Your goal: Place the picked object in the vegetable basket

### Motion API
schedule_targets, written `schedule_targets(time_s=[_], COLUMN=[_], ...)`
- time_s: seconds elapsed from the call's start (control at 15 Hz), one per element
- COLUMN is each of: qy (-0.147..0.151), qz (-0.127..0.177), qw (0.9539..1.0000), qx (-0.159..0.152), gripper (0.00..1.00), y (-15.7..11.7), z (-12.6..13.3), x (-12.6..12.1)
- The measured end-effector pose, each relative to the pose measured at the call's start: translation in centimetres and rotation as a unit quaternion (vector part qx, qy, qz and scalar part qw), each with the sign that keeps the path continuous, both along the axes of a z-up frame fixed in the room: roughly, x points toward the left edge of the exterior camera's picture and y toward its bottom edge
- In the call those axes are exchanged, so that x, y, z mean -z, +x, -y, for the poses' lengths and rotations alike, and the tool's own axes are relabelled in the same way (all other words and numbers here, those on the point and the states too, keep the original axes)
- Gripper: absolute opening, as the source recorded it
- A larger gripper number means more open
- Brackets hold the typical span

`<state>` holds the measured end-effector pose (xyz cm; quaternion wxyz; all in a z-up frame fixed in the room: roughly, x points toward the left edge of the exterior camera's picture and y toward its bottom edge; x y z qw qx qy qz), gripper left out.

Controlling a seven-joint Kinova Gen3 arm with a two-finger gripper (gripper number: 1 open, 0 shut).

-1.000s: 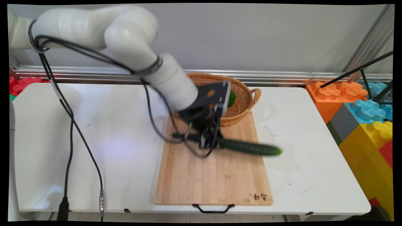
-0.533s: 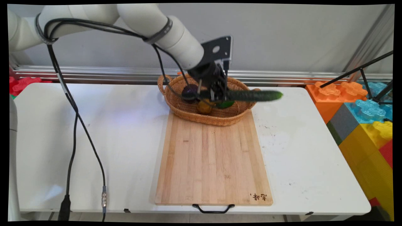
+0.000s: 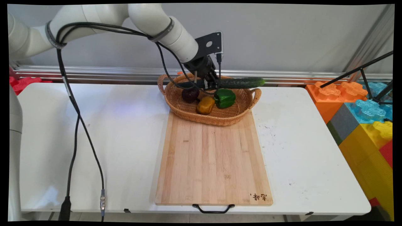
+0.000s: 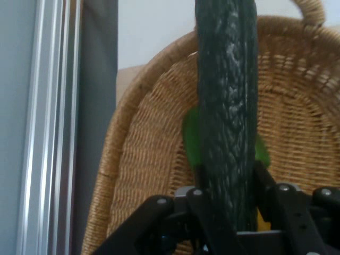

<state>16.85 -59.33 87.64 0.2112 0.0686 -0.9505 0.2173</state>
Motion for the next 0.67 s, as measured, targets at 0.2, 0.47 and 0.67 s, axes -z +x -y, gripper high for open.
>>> schedule_targets(time_s=[0.2,0.47,0.67], qy=[0.0,-0.003,-0.005], qz=[0.0,-0.005,-0.008], qw=[1.0,0.9999,0.9997], qx=[-0.007,-0.012,-0.024], gripper=[1.0,1.0,1.0], y=[0.3,0.0,0.0], z=[1.2,2.1,2.1], x=[1.0,1.7,1.4])
